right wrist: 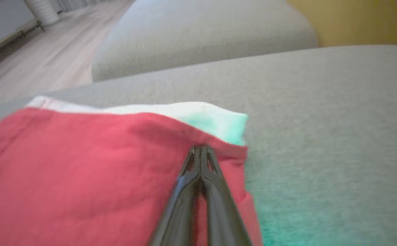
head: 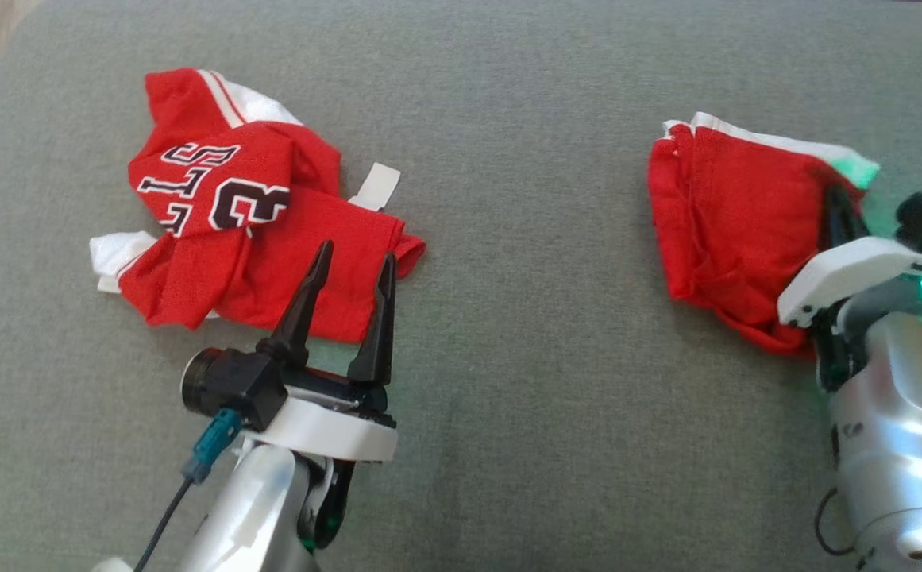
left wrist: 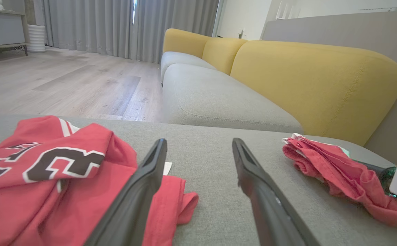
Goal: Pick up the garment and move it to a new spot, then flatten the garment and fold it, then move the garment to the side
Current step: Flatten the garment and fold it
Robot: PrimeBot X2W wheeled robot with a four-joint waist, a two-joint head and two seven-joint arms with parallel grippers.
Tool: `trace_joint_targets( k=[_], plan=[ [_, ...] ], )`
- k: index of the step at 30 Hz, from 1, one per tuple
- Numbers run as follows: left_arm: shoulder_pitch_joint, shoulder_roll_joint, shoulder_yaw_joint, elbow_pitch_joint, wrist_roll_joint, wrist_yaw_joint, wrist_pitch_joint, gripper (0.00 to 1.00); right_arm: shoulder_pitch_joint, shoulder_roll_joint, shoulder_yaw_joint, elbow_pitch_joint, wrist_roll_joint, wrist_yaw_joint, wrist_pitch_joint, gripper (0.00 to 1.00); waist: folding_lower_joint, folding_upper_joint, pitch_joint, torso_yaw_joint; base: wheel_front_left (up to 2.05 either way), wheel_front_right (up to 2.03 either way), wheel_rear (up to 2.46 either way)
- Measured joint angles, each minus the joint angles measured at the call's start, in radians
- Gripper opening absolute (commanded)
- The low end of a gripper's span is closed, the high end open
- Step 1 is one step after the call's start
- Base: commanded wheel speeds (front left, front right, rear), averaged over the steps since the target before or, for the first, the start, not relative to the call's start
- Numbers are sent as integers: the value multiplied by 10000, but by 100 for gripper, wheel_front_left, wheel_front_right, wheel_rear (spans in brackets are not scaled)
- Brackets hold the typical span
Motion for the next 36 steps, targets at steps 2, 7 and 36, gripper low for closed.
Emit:
trace_joint_targets(
  k=[2,7,36],
  plan=[
    [-40,2,-86,35,-19,19,0,100,-105,-23,109,554,-353,0,-297,0,-2,0,43,135,0,0,0],
    [-245,0,-169,31,-119,94,0,100,-669,23,949,696,-301,0,-1089,0,-2,0,-9,145,0,0,0],
    [-329,-4,2,-4,-261,236,0,100,-810,-12,5795,337,2731,-2,-1319,0,-3,0,-476,-377,0,0,0]
  ],
)
